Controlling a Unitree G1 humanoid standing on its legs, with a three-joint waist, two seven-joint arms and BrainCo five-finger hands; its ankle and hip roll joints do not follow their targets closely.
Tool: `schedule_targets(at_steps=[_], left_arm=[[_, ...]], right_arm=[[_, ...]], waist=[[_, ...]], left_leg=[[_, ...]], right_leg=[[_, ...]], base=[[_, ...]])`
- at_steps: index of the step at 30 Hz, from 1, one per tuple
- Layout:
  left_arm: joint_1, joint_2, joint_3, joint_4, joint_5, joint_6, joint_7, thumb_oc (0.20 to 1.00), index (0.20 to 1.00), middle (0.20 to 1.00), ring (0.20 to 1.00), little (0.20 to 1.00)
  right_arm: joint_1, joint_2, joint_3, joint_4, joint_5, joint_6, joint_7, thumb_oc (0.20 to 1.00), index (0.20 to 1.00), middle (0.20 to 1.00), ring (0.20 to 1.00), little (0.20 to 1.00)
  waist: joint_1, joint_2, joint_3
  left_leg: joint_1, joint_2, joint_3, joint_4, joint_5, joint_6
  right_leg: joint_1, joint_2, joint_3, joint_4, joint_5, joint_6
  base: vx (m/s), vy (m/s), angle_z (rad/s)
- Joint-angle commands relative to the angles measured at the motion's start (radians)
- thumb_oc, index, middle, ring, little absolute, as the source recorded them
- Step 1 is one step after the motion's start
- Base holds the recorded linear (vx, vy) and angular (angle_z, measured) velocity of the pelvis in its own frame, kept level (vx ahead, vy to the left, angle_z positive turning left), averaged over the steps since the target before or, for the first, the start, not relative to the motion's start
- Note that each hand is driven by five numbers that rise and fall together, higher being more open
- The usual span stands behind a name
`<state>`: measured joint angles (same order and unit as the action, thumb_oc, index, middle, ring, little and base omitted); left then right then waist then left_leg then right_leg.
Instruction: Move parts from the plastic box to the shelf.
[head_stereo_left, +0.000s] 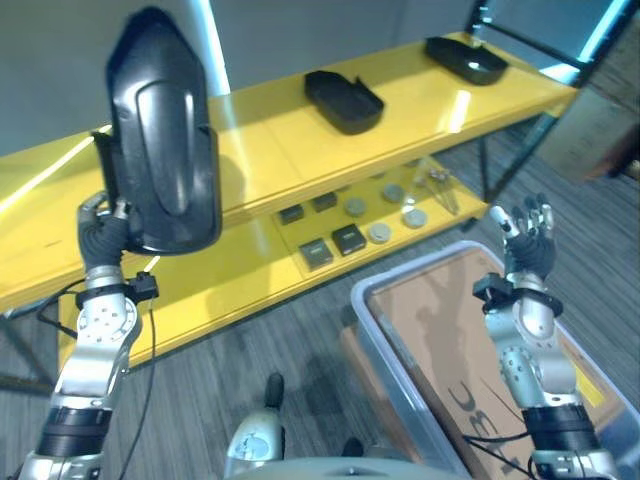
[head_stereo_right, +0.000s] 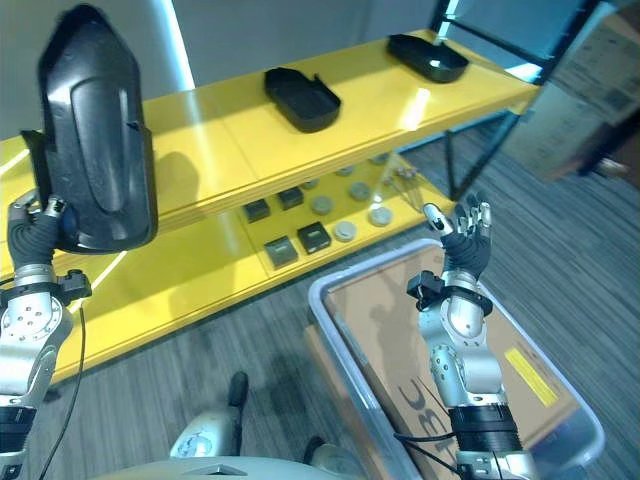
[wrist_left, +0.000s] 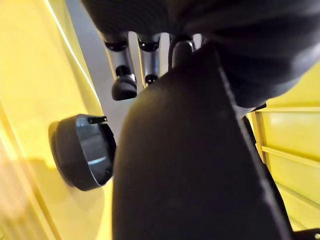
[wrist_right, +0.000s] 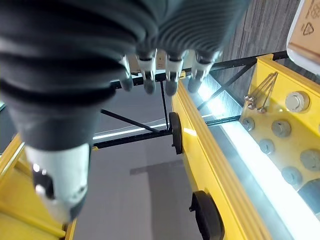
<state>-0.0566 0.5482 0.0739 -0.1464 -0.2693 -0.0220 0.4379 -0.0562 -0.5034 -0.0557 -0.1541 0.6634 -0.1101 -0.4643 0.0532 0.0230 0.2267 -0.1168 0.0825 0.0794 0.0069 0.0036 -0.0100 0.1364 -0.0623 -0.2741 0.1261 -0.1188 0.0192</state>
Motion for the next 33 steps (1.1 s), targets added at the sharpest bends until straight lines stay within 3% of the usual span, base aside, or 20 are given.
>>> schedule_targets(at_steps=[1,4,9,15,20,21,22,24,25,27,28,29,31,33], left_arm=[[-0.04,0.036,0.061,-0.047,0.029,-0.108,0.01,0.2,0.2,0.2,0.2,0.2],[-0.029,0.039,0.094,-0.048,0.019,-0.114,0.0,0.2,0.2,0.2,0.2,0.2],[-0.029,0.05,0.105,-0.033,0.006,-0.105,-0.003,0.2,0.2,0.2,0.2,0.2],[-0.009,0.05,0.1,-0.02,0.005,-0.094,-0.023,0.2,0.2,0.2,0.2,0.2],[0.041,0.051,0.127,-0.037,-0.004,-0.112,-0.054,0.2,0.2,0.2,0.2,0.2],[0.032,0.064,0.123,-0.04,-0.009,-0.104,-0.065,0.2,0.2,0.2,0.2,0.2],[0.027,0.067,0.121,-0.04,-0.011,-0.102,-0.068,0.2,0.2,0.2,0.2,0.2],[0.002,0.071,0.102,-0.037,-0.001,-0.094,-0.08,0.2,0.2,0.2,0.2,0.2],[-0.007,0.064,0.089,-0.038,0.012,-0.091,-0.085,0.2,0.2,0.2,0.2,0.2],[-0.008,0.063,0.085,-0.04,0.018,-0.078,-0.082,0.2,0.2,0.2,0.2,0.2],[-0.018,0.066,0.083,-0.043,0.012,-0.062,-0.07,0.2,0.2,0.2,0.2,0.2],[-0.021,0.067,0.083,-0.043,0.012,-0.058,-0.065,0.2,0.2,0.2,0.2,0.2],[-0.045,0.064,0.071,-0.038,0.016,-0.046,-0.041,0.2,0.2,0.2,0.2,0.2],[-0.052,0.058,0.062,-0.036,0.027,-0.048,-0.03,0.2,0.2,0.2,0.2,0.2]], right_arm=[[-0.048,-0.039,-0.009,-0.066,0.018,-0.049,-0.004,1.0,1.0,1.0,1.0,1.0],[-0.05,-0.039,-0.011,-0.072,0.014,-0.044,-0.03,1.0,1.0,1.0,1.0,1.0],[-0.055,-0.03,0.008,-0.057,0.002,-0.041,-0.058,1.0,1.0,1.0,1.0,1.0],[-0.08,-0.013,0.043,-0.029,-0.004,-0.035,-0.064,1.0,1.0,1.0,1.0,1.0],[-0.071,-0.004,0.05,-0.029,-0.014,-0.055,-0.094,1.0,1.0,1.0,1.0,1.0],[-0.07,-0.001,0.049,-0.019,-0.028,-0.071,-0.107,1.0,1.0,1.0,1.0,1.0],[-0.07,-0.001,0.048,-0.017,-0.028,-0.075,-0.109,1.0,1.0,1.0,1.0,1.0],[-0.068,0.01,0.043,-0.009,-0.037,-0.102,-0.117,1.0,1.0,1.0,1.0,1.0],[-0.049,0.017,0.041,-0.017,-0.044,-0.123,-0.113,1.0,1.0,1.0,1.0,1.0],[-0.031,0.019,0.024,-0.034,-0.03,-0.118,-0.096,1.0,1.0,1.0,1.0,1.0],[-0.024,0.022,0.013,-0.039,-0.008,-0.115,-0.071,1.0,1.0,1.0,1.0,1.0],[-0.023,0.023,0.011,-0.039,-0.001,-0.114,-0.064,1.0,1.0,1.0,1.0,1.0],[-0.034,0.024,-0.006,-0.036,0.012,-0.1,-0.036,1.0,1.0,1.0,1.0,1.0],[-0.04,0.02,-0.018,-0.037,0.022,-0.092,-0.025,1.0,1.0,1.0,1.0,1.0]], waist=[[-0.011,-0.021,-0.034],[-0.017,-0.023,-0.036],[-0.018,-0.006,-0.044],[0.012,0.007,-0.043],[0.043,0.005,-0.053],[0.053,0.009,-0.052],[0.054,0.009,-0.051],[0.046,0.009,-0.039],[0.027,0.018,-0.016],[-0.004,0.027,0.007],[-0.026,0.025,0.021],[-0.03,0.022,0.023],[-0.053,-0.009,0.031],[-0.071,-0.023,0.037]], left_leg=[[-0.015,0.022,-0.01,0.076,0.114,-0.076],[0.004,0.055,0.063,0.092,0.102,-0.08],[0.054,0.063,0.143,0.021,0.125,-0.093],[0.075,0.017,0.106,-0.007,0.122,-0.084],[0.105,-0.043,0.059,-0.007,0.069,-0.048],[0.106,-0.083,0.038,0.008,0.037,-0.015],[0.106,-0.092,0.037,0.011,0.032,-0.006],[0.103,-0.132,0.022,0.029,0.015,0.034],[0.111,-0.157,-0.011,0.048,-0.002,0.056],[0.121,-0.166,-0.032,0.069,-0.008,0.068],[0.128,-0.171,-0.032,0.079,-0.013,0.067],[0.131,-0.173,-0.031,0.081,-0.017,0.064],[0.152,-0.191,-0.04,0.095,-0.049,0.05],[0.173,-0.196,-0.053,0.105,-0.08,0.045]], right_leg=[[-0.072,0.061,0.015,0.007,0.031,0.035],[-0.065,0.039,-0.039,0.009,0.031,0.032],[-0.033,0.015,-0.105,0.005,0.023,0.037],[-0.018,-0.013,-0.12,0.025,0.01,0.049],[-0.017,-0.057,-0.119,0.047,0.005,0.073],[-0.037,-0.098,-0.105,0.135,-0.003,0.098],[-0.045,-0.11,-0.1,0.163,0.002,0.107],[-0.113,-0.169,-0.048,0.35,0.06,0.142],[-0.192,-0.184,0.017,0.523,0.128,0.152],[-0.287,-0.142,0.092,0.64,0.179,0.15],[-0.344,-0.093,0.128,0.611,0.187,0.146],[-0.349,-0.084,0.131,0.583,0.19,0.147],[-0.343,-0.05,0.147,0.287,0.195,0.152],[-0.326,-0.028,0.167,0.094,0.231,0.162]], base=[[0.0,0.031,0.47],[0.05,0.079,0.63],[0.11,0.166,0.84],[0.12,0.21,0.41],[0.14,0.289,0.04],[0.13,0.376,0.07],[0.14,0.413,0.09],[0.1,0.329,0.3],[0.11,0.328,0.37],[0.11,0.174,0.6],[0.11,0.036,0.73],[0.18,-0.044,0.67],[0.24,-0.13,0.22],[0.3,-0.151,0.44]])
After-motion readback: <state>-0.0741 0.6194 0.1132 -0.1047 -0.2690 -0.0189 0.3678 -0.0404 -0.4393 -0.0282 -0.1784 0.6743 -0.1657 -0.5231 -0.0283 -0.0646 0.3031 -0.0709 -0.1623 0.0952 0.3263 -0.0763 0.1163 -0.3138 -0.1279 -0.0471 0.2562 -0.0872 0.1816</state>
